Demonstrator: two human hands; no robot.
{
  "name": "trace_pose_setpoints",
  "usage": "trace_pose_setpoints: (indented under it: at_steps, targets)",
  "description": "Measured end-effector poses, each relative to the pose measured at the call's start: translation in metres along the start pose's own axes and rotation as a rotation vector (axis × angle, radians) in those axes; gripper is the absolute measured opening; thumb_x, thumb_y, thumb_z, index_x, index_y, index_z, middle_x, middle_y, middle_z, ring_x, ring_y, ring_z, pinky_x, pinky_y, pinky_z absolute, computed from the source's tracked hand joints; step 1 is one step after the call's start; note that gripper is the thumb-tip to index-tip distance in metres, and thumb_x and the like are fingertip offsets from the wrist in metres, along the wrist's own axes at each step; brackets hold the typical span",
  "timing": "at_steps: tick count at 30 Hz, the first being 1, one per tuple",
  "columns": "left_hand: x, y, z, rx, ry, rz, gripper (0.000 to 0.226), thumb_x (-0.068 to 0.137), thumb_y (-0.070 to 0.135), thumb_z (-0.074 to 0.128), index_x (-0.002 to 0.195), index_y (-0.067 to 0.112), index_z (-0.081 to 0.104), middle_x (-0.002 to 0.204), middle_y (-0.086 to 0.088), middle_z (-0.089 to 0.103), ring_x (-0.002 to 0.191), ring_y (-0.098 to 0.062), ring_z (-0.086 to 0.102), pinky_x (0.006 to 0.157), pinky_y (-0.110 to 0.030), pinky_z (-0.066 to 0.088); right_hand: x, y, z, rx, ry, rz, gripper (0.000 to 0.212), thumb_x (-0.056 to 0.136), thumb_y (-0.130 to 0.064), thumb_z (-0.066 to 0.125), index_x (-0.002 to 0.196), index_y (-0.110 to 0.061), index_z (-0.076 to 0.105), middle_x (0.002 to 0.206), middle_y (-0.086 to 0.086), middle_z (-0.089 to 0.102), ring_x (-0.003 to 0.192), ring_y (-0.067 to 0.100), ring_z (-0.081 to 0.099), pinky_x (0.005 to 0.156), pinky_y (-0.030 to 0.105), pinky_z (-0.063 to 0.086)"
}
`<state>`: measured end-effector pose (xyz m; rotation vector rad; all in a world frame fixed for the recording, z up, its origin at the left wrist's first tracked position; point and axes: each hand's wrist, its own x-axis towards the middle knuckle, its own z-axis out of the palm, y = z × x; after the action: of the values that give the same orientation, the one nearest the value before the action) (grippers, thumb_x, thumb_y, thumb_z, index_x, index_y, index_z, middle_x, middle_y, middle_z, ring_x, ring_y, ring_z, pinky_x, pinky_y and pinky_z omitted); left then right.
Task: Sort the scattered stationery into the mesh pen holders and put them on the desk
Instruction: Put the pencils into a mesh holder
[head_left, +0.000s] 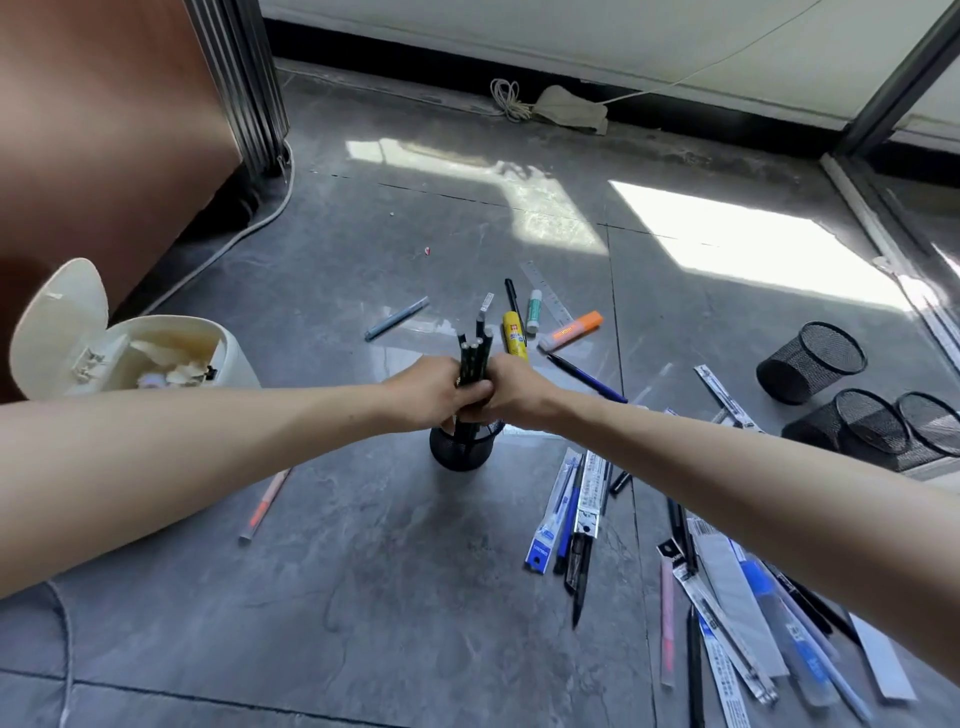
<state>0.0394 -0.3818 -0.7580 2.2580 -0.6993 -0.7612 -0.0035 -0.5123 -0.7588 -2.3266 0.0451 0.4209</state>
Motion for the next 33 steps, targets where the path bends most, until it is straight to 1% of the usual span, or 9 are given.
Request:
trace_pose_setpoints:
  at_steps: [3, 5, 8, 13, 17, 20, 27, 31, 33]
  targets:
    - [0.001, -0.004, 0.009, -0.066, -0.016, -0.039, 0.030, 0.095, 0.029, 0.052, 0.067, 0.020, 0.054, 0.063, -0.004, 0.059, 0.049, -0.010, 0.057, 0.047, -0.017, 0.044, -0.004, 0.000, -0.001, -0.072, -0.050, 0.032, 0.021, 0.073, -0.001, 0.070, 0.074, -0.018, 0.057, 0.076, 0.007, 0.059, 0.071, 0.015, 0.052, 0.053, 0.014, 0.039]
    - [0.001, -0.003, 0.011, -0.123, -0.011, -0.057, 0.028, 0.094, 0.027, 0.053, 0.067, 0.019, 0.054, 0.064, -0.003, 0.057, 0.052, -0.013, 0.057, 0.046, -0.017, 0.045, -0.005, 0.001, -0.003, -0.091, -0.052, 0.036, 0.026, 0.073, 0.000, 0.070, 0.067, -0.020, 0.054, 0.075, 0.006, 0.057, 0.070, 0.015, 0.051, 0.046, 0.008, 0.034]
    - [0.003, -0.003, 0.011, -0.167, 0.003, -0.074, 0.026, 0.093, 0.026, 0.055, 0.069, 0.017, 0.056, 0.065, -0.002, 0.056, 0.052, -0.015, 0.054, 0.041, -0.015, 0.041, -0.002, 0.004, -0.002, -0.101, -0.011, 0.017, 0.029, 0.073, -0.004, 0.072, 0.061, -0.022, 0.052, 0.071, 0.006, 0.057, 0.068, 0.016, 0.052, 0.047, 0.011, 0.035]
    - [0.010, -0.008, 0.009, -0.294, 0.040, -0.179, 0.028, 0.092, 0.036, 0.057, 0.075, 0.014, 0.060, 0.066, -0.007, 0.058, 0.051, -0.015, 0.049, 0.043, -0.020, 0.037, -0.002, 0.010, -0.004, -0.049, 0.057, 0.023, 0.021, 0.070, -0.009, 0.077, 0.080, -0.013, 0.059, 0.070, 0.000, 0.061, 0.064, 0.010, 0.055, 0.051, 0.013, 0.040]
    - [0.009, -0.013, 0.006, -0.307, 0.102, -0.222, 0.024, 0.086, 0.029, 0.066, 0.093, 0.007, 0.060, 0.068, -0.004, 0.055, 0.053, -0.014, 0.046, 0.044, -0.019, 0.035, -0.002, 0.010, -0.011, -0.048, 0.083, 0.033, 0.041, 0.073, -0.008, 0.078, 0.111, -0.003, 0.063, 0.097, 0.014, 0.070, 0.089, 0.023, 0.066, 0.080, 0.033, 0.054]
    - [0.010, -0.020, 0.005, -0.264, 0.184, -0.252, 0.031, 0.080, 0.018, 0.071, 0.103, 0.001, 0.057, 0.072, -0.008, 0.056, 0.053, -0.016, 0.048, 0.043, -0.022, 0.035, -0.005, 0.010, -0.013, -0.022, 0.103, 0.011, 0.047, 0.073, -0.009, 0.079, 0.116, -0.001, 0.062, 0.102, 0.014, 0.069, 0.091, 0.020, 0.064, 0.085, 0.029, 0.052]
    - [0.000, -0.026, 0.001, -0.081, 0.007, -0.385, 0.019, 0.088, 0.019, 0.063, 0.100, 0.006, 0.058, 0.083, -0.006, 0.057, 0.059, -0.014, 0.051, 0.048, -0.023, 0.039, -0.006, 0.007, -0.008, 0.280, 0.262, 0.034, 0.029, 0.088, -0.016, 0.065, 0.106, 0.005, 0.061, 0.086, 0.015, 0.068, 0.079, 0.025, 0.069, 0.074, 0.035, 0.059]
    - [-0.002, -0.024, 0.009, -0.168, -0.096, -0.408, 0.015, 0.095, 0.010, 0.044, 0.103, 0.002, 0.054, 0.066, -0.011, 0.059, 0.045, -0.014, 0.056, 0.041, -0.020, 0.045, -0.007, -0.002, -0.010, 0.642, 0.285, 0.143, 0.022, 0.096, 0.000, 0.043, 0.109, 0.014, 0.056, 0.081, 0.016, 0.054, 0.069, 0.020, 0.061, 0.062, 0.027, 0.058]
    - [-0.004, -0.020, 0.012, -0.220, -0.063, -0.394, 0.016, 0.093, 0.002, 0.037, 0.096, 0.005, 0.052, 0.062, -0.012, 0.057, 0.041, -0.014, 0.054, 0.039, -0.019, 0.045, -0.005, -0.001, -0.009, 0.614, 0.342, 0.182, 0.023, 0.093, 0.007, 0.040, 0.106, 0.010, 0.058, 0.093, 0.020, 0.058, 0.078, 0.023, 0.062, 0.065, 0.031, 0.058]
